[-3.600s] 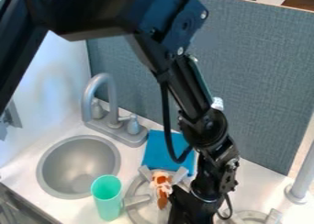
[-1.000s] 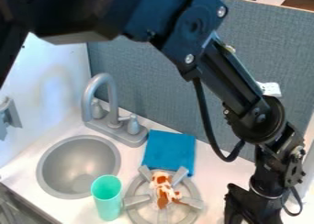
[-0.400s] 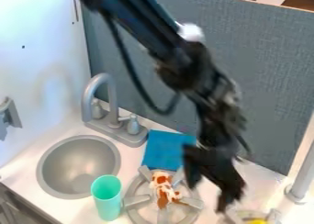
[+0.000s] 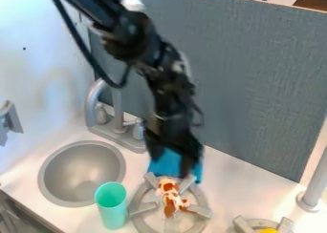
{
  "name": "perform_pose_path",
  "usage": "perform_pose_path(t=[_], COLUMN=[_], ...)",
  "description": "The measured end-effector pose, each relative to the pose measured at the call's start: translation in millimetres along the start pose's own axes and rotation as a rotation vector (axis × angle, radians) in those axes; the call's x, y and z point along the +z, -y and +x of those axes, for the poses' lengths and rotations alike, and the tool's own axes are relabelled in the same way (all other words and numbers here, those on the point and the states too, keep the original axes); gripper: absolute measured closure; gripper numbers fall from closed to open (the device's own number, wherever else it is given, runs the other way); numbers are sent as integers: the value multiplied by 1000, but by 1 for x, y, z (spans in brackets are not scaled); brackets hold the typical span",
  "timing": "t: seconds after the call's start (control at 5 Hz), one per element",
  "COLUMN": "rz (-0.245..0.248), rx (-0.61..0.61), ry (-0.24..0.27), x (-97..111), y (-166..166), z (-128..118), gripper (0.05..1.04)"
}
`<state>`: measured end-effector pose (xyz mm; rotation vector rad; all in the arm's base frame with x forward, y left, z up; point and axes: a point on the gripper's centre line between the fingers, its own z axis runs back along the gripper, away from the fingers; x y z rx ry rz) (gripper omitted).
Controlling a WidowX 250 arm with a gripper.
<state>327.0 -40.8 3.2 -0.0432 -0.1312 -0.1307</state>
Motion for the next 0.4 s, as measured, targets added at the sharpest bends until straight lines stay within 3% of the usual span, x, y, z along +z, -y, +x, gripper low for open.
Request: perform_pose_path(t=[0.2, 0.4], rz=[38, 49], rx=[88, 134], ry=[15, -28], x=[4, -14], y=[-38, -68], z=[16, 30], gripper=[79, 79])
